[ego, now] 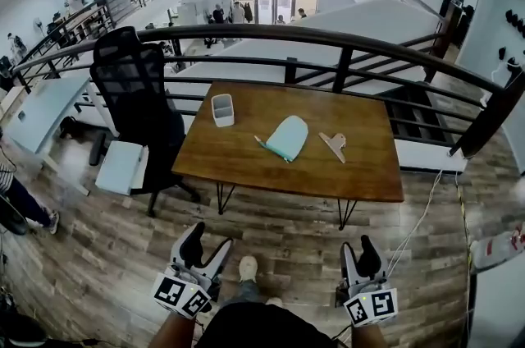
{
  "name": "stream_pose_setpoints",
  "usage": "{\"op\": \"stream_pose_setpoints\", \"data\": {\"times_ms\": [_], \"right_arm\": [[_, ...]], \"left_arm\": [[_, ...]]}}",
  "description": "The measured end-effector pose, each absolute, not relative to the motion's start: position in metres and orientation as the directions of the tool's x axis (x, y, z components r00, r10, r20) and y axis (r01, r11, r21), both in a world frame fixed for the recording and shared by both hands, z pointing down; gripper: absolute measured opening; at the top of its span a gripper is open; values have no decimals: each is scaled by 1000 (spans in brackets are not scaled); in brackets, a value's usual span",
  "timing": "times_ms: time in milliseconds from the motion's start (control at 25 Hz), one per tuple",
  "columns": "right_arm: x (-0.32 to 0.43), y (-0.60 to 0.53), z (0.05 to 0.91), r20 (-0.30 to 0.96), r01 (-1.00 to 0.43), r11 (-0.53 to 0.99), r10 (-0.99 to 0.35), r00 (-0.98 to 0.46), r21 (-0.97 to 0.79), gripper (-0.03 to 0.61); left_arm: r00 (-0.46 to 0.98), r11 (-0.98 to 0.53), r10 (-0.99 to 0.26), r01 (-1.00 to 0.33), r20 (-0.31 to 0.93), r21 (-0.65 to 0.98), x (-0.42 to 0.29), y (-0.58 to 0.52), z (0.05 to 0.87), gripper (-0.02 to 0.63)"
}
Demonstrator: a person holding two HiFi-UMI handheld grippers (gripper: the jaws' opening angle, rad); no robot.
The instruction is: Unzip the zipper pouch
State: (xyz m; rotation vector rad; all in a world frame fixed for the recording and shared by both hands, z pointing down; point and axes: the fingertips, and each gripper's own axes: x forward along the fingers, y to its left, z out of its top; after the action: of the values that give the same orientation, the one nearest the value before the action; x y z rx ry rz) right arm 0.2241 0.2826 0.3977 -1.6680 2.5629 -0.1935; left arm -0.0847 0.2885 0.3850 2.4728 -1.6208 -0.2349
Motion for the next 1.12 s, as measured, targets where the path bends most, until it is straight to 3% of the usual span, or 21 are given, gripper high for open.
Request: {"op": "stream_pose_setpoints", "data": {"times_ms": [720, 1120], "right_arm": [[140, 106, 386, 16, -916, 386, -921, -390, -107, 195], [98, 58, 415, 118, -901, 422, -894, -432, -97, 193]], "left_arm": [[434, -428, -901, -873, -30, 232, -161, 103, 386, 308], [473, -453, -881, -852, 16, 264, -178, 53, 410, 304]]}}
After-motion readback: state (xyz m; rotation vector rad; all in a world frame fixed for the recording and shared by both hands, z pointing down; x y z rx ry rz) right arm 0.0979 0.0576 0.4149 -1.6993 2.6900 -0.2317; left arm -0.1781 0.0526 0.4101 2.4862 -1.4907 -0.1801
